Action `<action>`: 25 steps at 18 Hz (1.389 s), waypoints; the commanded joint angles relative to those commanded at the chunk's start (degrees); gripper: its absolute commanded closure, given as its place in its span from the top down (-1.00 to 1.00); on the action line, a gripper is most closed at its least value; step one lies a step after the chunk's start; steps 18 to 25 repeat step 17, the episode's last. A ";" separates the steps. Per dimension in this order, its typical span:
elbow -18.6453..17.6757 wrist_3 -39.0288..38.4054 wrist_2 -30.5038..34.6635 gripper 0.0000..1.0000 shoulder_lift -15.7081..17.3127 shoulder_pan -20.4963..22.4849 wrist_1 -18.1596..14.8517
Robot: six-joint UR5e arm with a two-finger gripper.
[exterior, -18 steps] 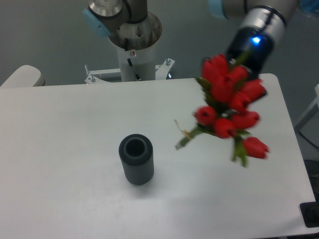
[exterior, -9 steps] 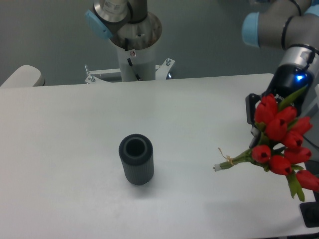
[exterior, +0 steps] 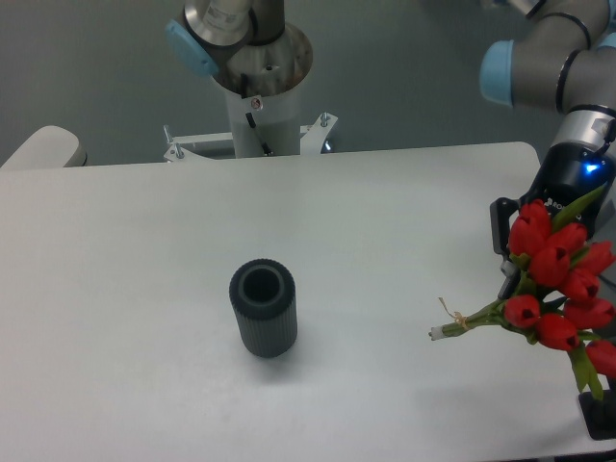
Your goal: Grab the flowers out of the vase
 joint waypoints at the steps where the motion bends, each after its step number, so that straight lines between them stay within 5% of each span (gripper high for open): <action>1: -0.18 0.53 -0.09 -0.42 0.00 0.00 -0.09; 25: -0.79 1.24 0.09 -0.42 0.09 0.00 0.00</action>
